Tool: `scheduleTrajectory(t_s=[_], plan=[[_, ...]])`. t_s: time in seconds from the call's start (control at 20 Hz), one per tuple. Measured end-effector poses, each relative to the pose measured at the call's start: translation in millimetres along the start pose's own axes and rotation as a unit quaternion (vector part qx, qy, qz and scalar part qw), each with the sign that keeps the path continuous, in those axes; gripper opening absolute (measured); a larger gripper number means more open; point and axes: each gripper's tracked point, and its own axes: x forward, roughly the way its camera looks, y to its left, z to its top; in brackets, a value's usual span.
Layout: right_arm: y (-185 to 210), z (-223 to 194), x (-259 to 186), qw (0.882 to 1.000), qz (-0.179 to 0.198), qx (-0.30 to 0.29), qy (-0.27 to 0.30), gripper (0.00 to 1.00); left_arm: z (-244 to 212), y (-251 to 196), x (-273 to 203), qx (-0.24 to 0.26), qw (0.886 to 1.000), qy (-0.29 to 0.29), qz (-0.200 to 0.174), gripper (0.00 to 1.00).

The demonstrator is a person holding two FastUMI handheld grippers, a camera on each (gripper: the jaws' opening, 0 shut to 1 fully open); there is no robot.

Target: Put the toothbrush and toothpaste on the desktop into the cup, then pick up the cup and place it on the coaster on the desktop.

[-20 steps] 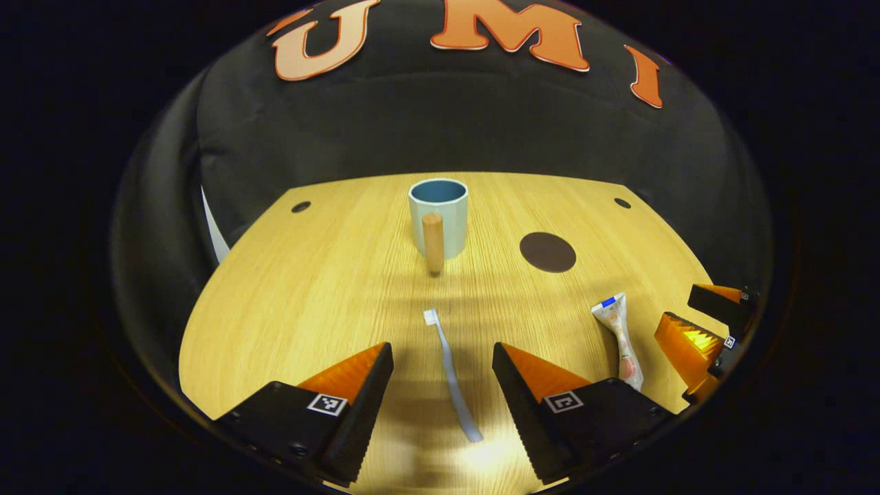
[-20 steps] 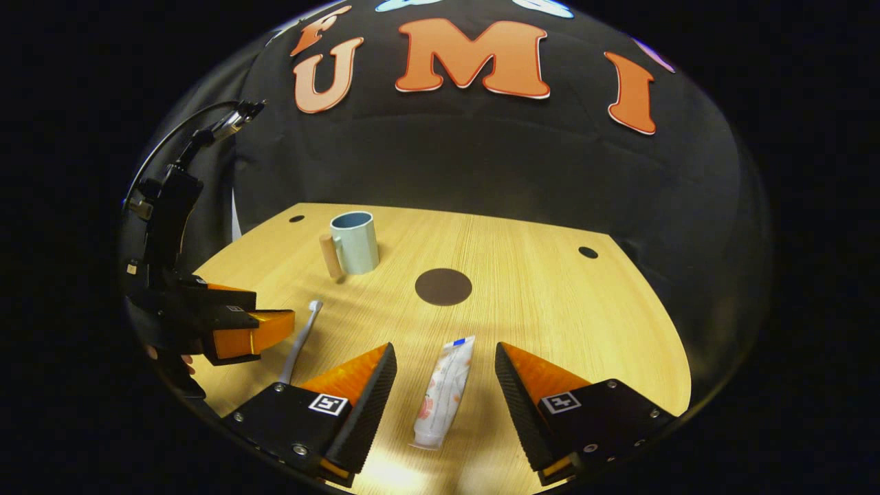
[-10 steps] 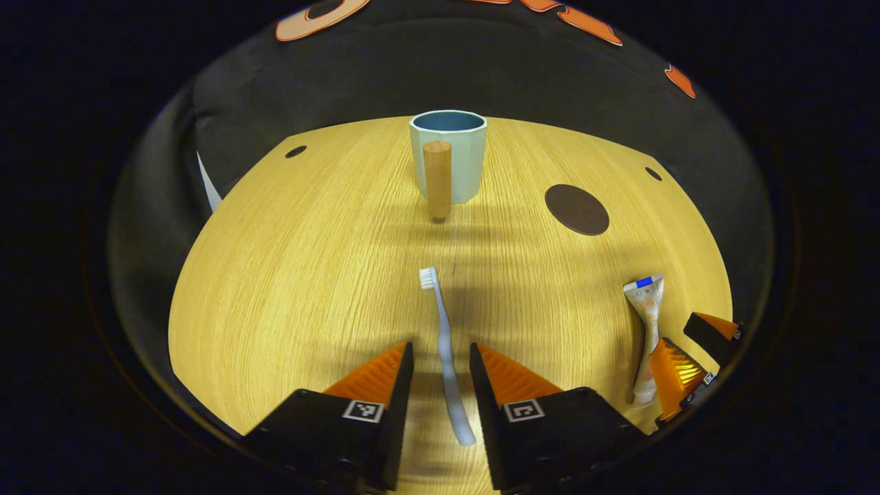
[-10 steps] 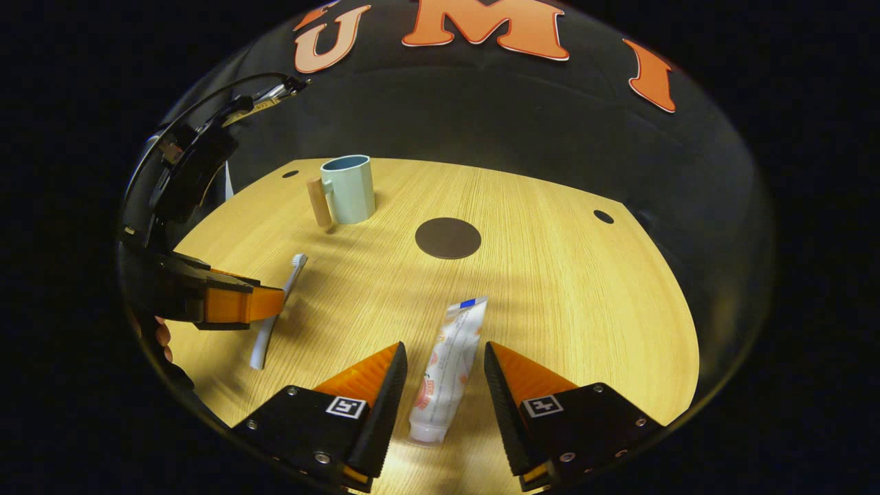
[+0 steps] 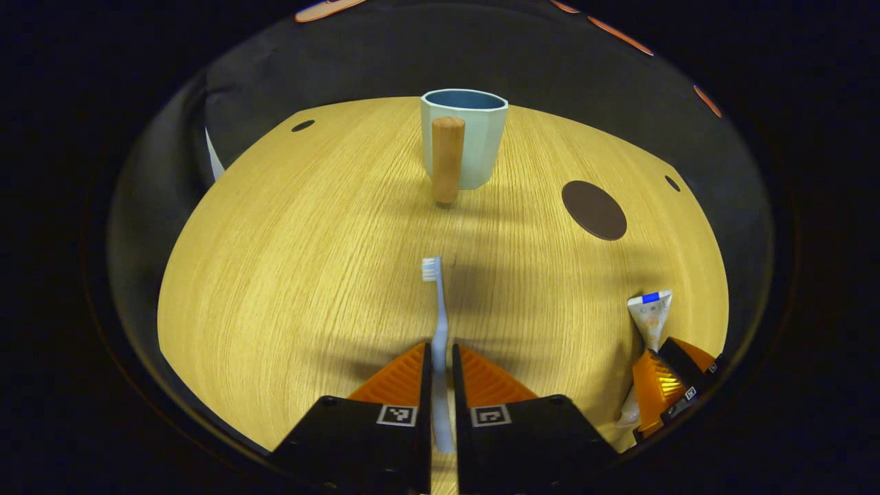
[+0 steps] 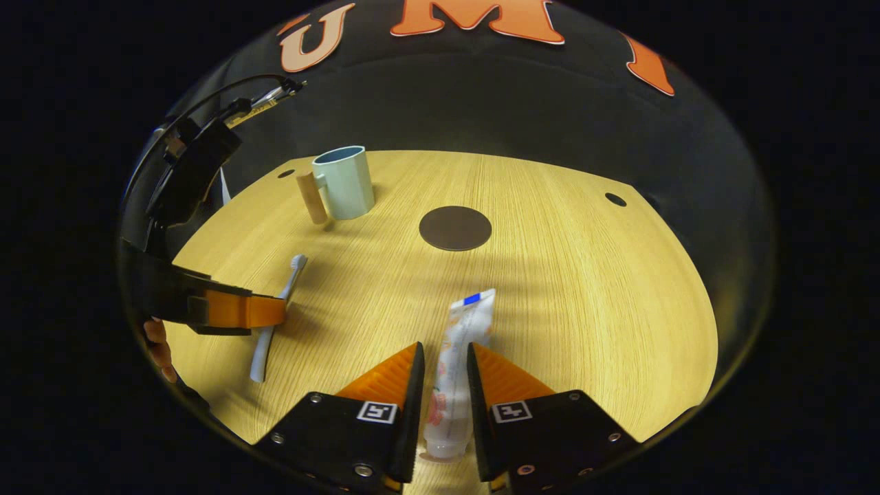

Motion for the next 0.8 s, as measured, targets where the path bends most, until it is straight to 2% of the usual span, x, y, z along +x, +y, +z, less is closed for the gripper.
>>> scheduleTrajectory(t_s=[0.05, 0.1, 0.15, 0.2, 0.3, 0.35, 0.4, 0.5, 0.6, 0.7, 0.8], plan=[[1, -1, -1, 1.000, 0.006, 0.015, -0.002, 0.27, 4, 2, 1, 0.003, 1.000, 0.002, 0.000, 0.11], [1, 2, -1, 1.000, 0.010, 0.027, -0.006, 0.27, 10, 2, 3, 0.008, 1.000, -0.003, -0.006, 0.12], [-2, 5, -2, 0.999, 0.012, 0.036, -0.014, 0.24, 17, 2, 6, 0.012, 1.000, -0.006, -0.014, 0.07], [-6, 7, -2, 0.999, 0.014, 0.044, -0.017, 0.17, 25, 2, 8, 0.013, 1.000, -0.009, -0.024, 0.06], [-10, 10, -6, 0.997, 0.030, 0.065, -0.019, 0.11, 41, 2, 13, 0.026, 0.999, -0.010, -0.042, 0.04], [-13, 10, -7, 0.997, 0.036, 0.065, -0.020, 0.09, 20, 3, -3, 0.030, 0.998, -0.014, -0.049, 0.02], [-14, 10, -8, 0.997, 0.039, 0.068, -0.020, 0.03, 41, 8, 11, 0.028, 0.998, -0.018, -0.056, 0.02], [-14, 11, -9, 0.995, 0.048, 0.081, -0.020, 0.08, 48, 9, 7, 0.030, 0.997, -0.026, -0.068, 0.02], [-14, 10, -10, 0.993, 0.064, 0.097, -0.015, 0.04, 51, 15, 4, 0.036, 0.996, -0.039, -0.068, 0.02], [-15, 11, -11, 0.991, 0.073, 0.111, -0.019, 0.02, 55, 19, 4, 0.069, 0.994, -0.065, -0.052, 0.02], [-15, 10, -11, 0.989, 0.080, 0.122, -0.023, 0.01, 56, 13, -1, 0.090, 0.990, -0.088, -0.058, 0.02]])
